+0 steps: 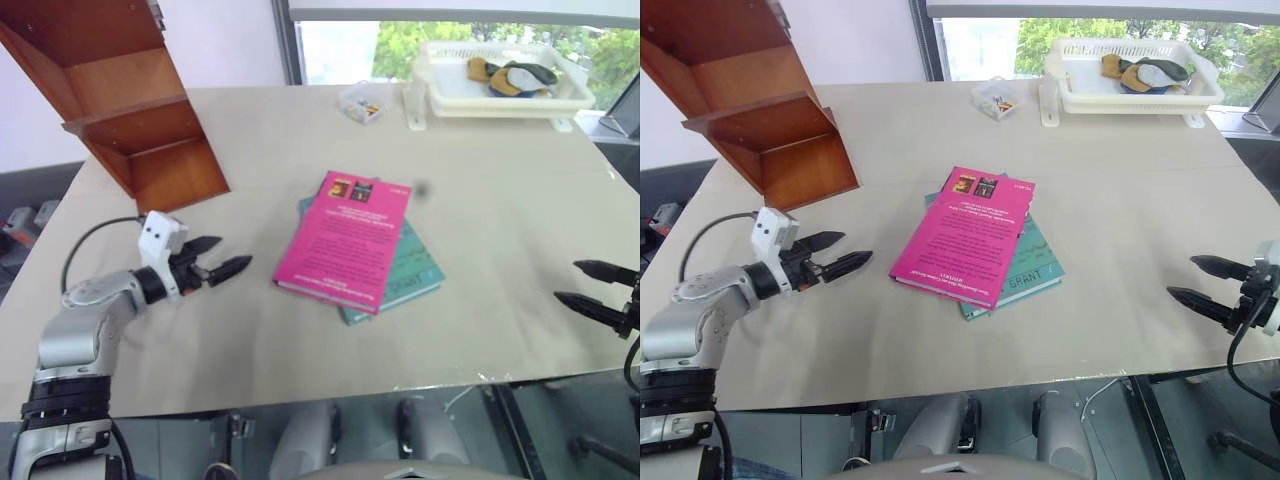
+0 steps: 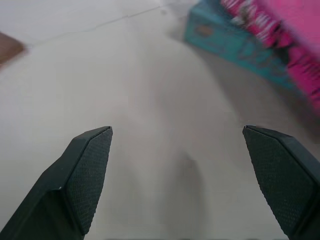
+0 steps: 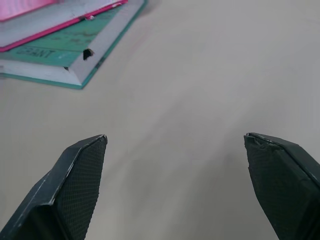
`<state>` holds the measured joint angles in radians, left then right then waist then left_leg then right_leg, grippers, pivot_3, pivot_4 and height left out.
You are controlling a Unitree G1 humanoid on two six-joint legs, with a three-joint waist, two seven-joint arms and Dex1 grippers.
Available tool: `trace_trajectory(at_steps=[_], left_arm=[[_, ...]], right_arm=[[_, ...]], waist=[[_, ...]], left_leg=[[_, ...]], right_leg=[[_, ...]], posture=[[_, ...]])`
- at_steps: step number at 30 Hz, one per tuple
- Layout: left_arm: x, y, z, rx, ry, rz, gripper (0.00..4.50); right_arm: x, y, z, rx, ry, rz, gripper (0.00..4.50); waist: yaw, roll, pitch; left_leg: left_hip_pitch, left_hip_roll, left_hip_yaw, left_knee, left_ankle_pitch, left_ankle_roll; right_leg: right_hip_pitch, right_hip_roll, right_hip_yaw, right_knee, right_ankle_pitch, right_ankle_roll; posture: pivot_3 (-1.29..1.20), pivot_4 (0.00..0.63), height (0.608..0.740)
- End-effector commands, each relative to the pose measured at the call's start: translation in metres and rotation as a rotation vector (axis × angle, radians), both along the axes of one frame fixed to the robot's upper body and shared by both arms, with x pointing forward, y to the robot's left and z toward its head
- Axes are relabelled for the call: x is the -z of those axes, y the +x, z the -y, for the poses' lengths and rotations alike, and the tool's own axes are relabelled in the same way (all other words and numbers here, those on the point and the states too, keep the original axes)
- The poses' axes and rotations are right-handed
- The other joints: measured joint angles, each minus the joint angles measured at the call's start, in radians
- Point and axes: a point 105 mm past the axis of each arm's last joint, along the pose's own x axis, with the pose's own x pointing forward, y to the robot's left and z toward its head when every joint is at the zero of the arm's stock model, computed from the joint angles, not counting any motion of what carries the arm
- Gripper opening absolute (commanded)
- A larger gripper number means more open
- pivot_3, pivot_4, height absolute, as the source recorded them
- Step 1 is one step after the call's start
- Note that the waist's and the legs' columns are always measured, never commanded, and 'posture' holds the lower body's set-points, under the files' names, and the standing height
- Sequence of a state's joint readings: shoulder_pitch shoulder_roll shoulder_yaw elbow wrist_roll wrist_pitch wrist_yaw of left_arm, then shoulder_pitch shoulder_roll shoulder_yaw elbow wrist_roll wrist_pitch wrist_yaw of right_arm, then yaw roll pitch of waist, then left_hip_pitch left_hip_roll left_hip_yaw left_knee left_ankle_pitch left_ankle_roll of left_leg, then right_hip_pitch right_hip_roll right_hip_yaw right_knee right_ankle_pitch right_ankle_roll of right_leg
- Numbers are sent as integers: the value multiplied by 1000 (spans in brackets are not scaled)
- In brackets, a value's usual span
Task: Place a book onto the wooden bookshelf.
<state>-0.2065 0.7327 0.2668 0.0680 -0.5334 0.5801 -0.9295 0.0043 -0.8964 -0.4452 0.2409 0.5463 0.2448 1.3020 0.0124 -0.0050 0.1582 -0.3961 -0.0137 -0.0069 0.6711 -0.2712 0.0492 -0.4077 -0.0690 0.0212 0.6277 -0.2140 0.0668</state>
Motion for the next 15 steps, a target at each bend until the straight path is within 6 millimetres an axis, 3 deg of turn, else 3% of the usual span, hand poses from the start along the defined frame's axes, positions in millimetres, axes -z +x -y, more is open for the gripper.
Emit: trace_trajectory(at_steps=[1, 6, 10, 15], left_arm=[[-27, -10, 17, 110, -258, -37, 4489], [-24, -12, 25, 200, -560, -254, 4489], [-24, 2, 28, 242, -680, -399, 4489], [-21, 15, 45, 325, -709, -572, 4489]], right_arm=[[-15, -1, -7, -39, 38, 43, 4500], [-28, -9, -23, -142, 115, 70, 4500], [-55, -13, -37, -217, 232, 135, 4500], [-68, -24, -58, -375, 176, 124, 4500]], waist=[[-1, 0, 0], [0, 0, 0], [-2, 0, 0], [-1, -1, 0]], left_leg=[[0, 0, 0, 0, 0, 0], [0, 0, -2, 0, 0, 0], [1, 0, -2, 2, 0, 0], [1, 0, -2, 4, 0, 0]], right_leg=[[0, 0, 0, 0, 0, 0], [0, 1, -2, 1, 0, 0], [2, 4, -2, 2, 0, 0], [2, 5, -2, 2, 0, 0]], posture=[[0, 150, 740], [0, 150, 740], [0, 150, 740], [0, 150, 740]])
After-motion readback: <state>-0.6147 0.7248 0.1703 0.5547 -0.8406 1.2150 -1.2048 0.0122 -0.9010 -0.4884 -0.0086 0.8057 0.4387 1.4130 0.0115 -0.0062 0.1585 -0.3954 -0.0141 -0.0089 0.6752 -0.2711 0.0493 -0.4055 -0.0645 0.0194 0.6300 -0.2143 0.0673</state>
